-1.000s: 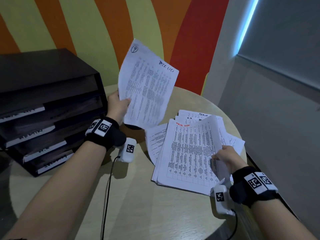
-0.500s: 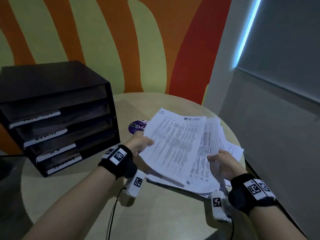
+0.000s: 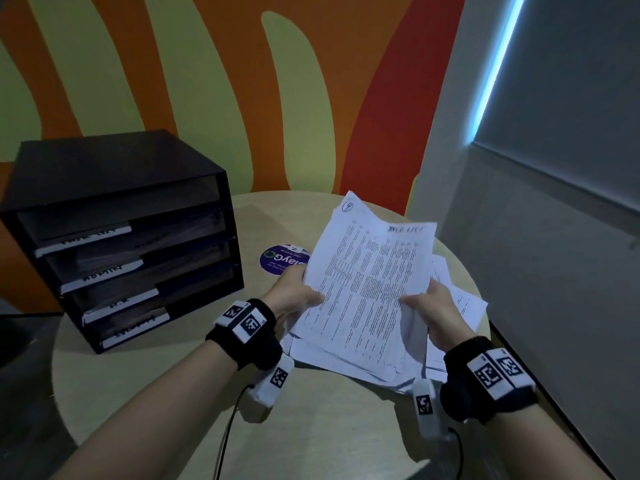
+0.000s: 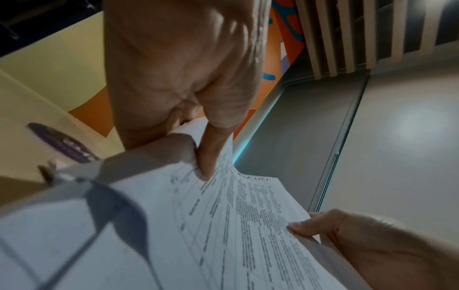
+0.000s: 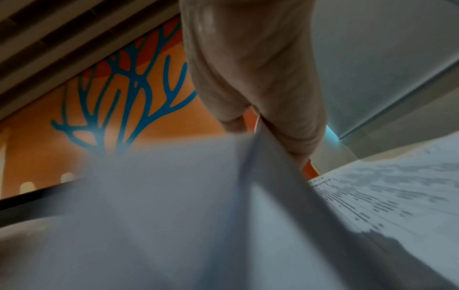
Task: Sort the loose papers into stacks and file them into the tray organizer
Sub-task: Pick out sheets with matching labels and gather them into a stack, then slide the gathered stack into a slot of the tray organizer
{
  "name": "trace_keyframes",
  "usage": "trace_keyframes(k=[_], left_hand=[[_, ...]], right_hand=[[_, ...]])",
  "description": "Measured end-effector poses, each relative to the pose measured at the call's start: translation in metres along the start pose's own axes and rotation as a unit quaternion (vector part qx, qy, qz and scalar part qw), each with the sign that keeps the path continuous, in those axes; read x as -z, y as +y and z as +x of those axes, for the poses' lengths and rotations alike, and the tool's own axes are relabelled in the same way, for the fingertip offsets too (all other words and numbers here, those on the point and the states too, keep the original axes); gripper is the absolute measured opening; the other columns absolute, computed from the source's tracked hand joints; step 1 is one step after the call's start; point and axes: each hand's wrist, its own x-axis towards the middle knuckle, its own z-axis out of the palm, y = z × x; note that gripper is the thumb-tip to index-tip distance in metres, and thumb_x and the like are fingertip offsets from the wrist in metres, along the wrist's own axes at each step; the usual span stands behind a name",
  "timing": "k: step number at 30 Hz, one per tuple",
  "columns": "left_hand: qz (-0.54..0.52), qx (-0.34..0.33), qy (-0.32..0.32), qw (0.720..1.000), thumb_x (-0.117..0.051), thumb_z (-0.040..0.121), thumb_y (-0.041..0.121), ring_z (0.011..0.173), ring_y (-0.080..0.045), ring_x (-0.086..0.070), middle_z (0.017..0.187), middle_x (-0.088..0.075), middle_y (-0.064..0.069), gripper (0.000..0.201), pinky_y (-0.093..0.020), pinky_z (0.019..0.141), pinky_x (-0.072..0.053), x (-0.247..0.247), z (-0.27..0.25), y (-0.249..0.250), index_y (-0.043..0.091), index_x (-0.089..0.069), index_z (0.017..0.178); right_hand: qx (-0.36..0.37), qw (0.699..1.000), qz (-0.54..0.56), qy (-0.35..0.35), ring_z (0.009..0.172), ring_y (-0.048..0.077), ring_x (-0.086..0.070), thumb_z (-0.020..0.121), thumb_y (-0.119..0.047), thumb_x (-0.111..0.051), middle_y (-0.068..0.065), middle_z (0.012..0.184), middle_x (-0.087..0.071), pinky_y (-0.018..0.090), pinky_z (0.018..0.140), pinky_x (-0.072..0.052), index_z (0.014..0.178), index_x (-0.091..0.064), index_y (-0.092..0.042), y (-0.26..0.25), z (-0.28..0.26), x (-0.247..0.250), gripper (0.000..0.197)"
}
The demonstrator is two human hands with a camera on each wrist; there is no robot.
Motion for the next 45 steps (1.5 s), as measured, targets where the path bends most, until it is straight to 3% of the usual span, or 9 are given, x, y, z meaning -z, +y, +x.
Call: trace_keyframes(k=[9,21,25,28,31,34,38,41,45], left_hand=[[-0.144,-0.168,0.011,0.975,-0.081,0.077,0.018,0.111,-0.024,-0.066,0.122,-0.068,-0.009,0.054,-0.041,0.097,-0.051,0.059,-0.014,0.088,0.005,-0.062,0.125],[-0.092,-0.099,0.091,0.987,-0.084,0.073,0.032,0.105,-0.022,-0.067,0.116,-0.069,-0.007,0.059,-0.043,0.094,-0.053,0.058,-0.010,0.016,0.006,-0.061,0.120],[0.033,-0.224,0.117,0.967,-0.074,0.085,0.014,0.068,-0.010,-0.058,0.075,-0.063,-0.001,0.015,-0.029,0.065,-0.045,0.065,-0.015,0.038,0.007,-0.068,0.073],[0.169,-0.306,0.127,0.928,-0.068,0.090,0.015,0.050,-0.007,-0.042,0.052,-0.048,0.015,0.042,-0.027,0.057,-0.034,0.075,-0.025,0.069,0.026,-0.056,0.051],[0.296,-0.370,0.103,0.874,-0.065,0.092,0.019,0.051,-0.015,-0.051,0.055,-0.059,0.007,0.029,-0.029,0.052,-0.036,0.079,-0.039,0.090,0.020,-0.067,0.063],[0.291,-0.393,0.161,0.857,-0.067,0.087,0.026,0.068,-0.020,-0.061,0.075,-0.070,0.000,0.013,-0.039,0.060,-0.049,0.087,-0.052,0.088,0.017,-0.077,0.086],[0.198,-0.308,0.344,0.865,-0.081,0.076,0.032,0.132,-0.021,-0.040,0.141,-0.046,-0.005,0.079,-0.041,0.112,-0.033,0.116,-0.066,0.052,0.019,-0.041,0.143],[-0.049,-0.255,0.340,0.904,-0.084,0.071,0.028,0.132,-0.009,-0.043,0.145,-0.039,0.001,0.107,-0.025,0.105,-0.041,0.133,-0.085,0.029,0.020,-0.014,0.152],[-0.166,-0.211,0.269,0.925,-0.068,0.083,-0.004,0.095,-0.011,-0.070,0.115,-0.066,-0.010,0.052,-0.033,0.084,-0.059,0.147,-0.098,0.014,-0.006,-0.047,0.130]], right_hand=[[0.260,0.958,0.115,0.026,0.088,0.004,-0.068,0.093,0.007,-0.052,-0.010,0.093,-0.072,0.018,0.076,-0.052,0.105,-0.061,-0.012,-0.078,-0.029,-0.016,0.024],[0.198,0.978,0.064,-0.026,0.101,0.009,-0.067,0.091,0.002,-0.058,-0.001,0.115,-0.067,0.037,0.092,-0.055,0.124,-0.053,-0.010,-0.061,-0.033,-0.037,0.036],[0.306,0.945,-0.058,0.101,0.127,0.011,-0.043,0.077,-0.012,-0.078,0.001,0.139,-0.043,0.036,0.111,-0.036,0.141,-0.032,-0.019,-0.083,-0.036,-0.022,0.079],[0.403,0.898,-0.155,0.084,0.137,0.012,-0.034,0.068,-0.030,-0.080,-0.006,0.147,-0.036,0.047,0.117,-0.024,0.147,-0.025,-0.030,-0.105,-0.038,-0.020,0.096],[0.387,0.898,-0.211,-0.003,0.112,0.011,-0.057,0.060,-0.041,-0.070,-0.010,0.116,-0.063,0.051,0.102,-0.041,0.122,-0.052,-0.048,-0.116,-0.032,-0.028,0.065],[0.315,0.933,-0.156,-0.074,0.056,0.010,-0.046,0.071,-0.028,-0.069,0.007,0.060,-0.053,0.030,0.057,-0.038,0.078,-0.069,-0.005,-0.112,-0.028,-0.040,0.024],[0.243,0.966,0.001,-0.087,0.067,0.022,-0.059,0.077,-0.020,-0.074,0.023,0.074,-0.068,0.041,0.060,-0.048,0.076,-0.066,0.007,-0.090,-0.029,-0.047,0.028],[0.227,0.964,0.090,-0.107,0.077,0.026,-0.072,0.086,0.000,-0.065,0.010,0.088,-0.076,0.040,0.070,-0.059,0.087,-0.072,-0.004,-0.084,-0.039,-0.056,0.008],[0.215,0.962,0.100,-0.136,0.088,0.020,-0.073,0.089,-0.001,-0.062,0.005,0.099,-0.076,0.027,0.071,-0.058,0.104,-0.070,-0.002,-0.069,-0.041,-0.076,0.017]])
